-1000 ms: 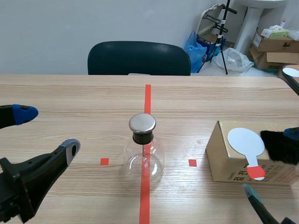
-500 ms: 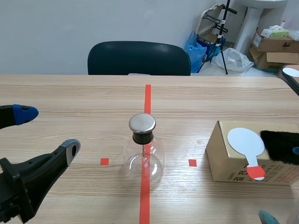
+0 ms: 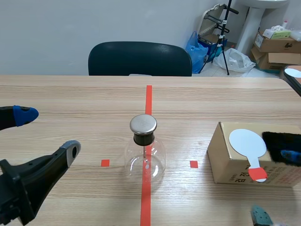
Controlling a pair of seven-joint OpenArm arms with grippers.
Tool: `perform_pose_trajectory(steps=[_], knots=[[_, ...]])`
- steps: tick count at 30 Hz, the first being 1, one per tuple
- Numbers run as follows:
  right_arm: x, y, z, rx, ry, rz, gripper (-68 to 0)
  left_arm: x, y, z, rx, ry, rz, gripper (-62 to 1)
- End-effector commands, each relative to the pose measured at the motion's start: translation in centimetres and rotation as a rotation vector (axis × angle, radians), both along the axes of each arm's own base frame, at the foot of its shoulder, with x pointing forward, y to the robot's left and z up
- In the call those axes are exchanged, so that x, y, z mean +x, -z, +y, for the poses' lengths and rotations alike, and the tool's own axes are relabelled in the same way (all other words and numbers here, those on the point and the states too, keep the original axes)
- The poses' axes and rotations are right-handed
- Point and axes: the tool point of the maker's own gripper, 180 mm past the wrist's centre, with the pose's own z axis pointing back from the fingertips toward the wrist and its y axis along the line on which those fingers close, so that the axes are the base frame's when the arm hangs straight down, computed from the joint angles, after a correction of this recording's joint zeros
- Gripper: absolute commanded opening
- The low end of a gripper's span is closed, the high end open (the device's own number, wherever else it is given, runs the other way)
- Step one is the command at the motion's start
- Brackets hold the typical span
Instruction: Do the electroscope experiment
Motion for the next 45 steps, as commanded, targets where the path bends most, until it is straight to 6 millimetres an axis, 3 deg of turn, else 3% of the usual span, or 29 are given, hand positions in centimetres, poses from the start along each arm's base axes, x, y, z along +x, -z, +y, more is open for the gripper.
perform_pose_trajectory(steps=[1,14,28,45], knots=[[0.7,-0.3,-0.1,-0.016,-0.006,-0.041,0.4,0.1,-0.7,-0.3,-0.022,0.001,-0.020,1.4],[1.8,2.4,-0.1,-0.074,-0.014,-0.148,0.4,0.1,-0.7,-0.3,-0.022,0.001,-0.020,1.4],[4.4,3.3,-1.0,-0.091,0.077,-0.213,0.4,0.0,-0.6,-0.3,-0.018,0.001,-0.014,1.4],[5.6,3.0,-1.0,-0.103,0.113,-0.233,0.4,0.0,-0.6,-0.3,-0.018,0.001,-0.014,1.4]])
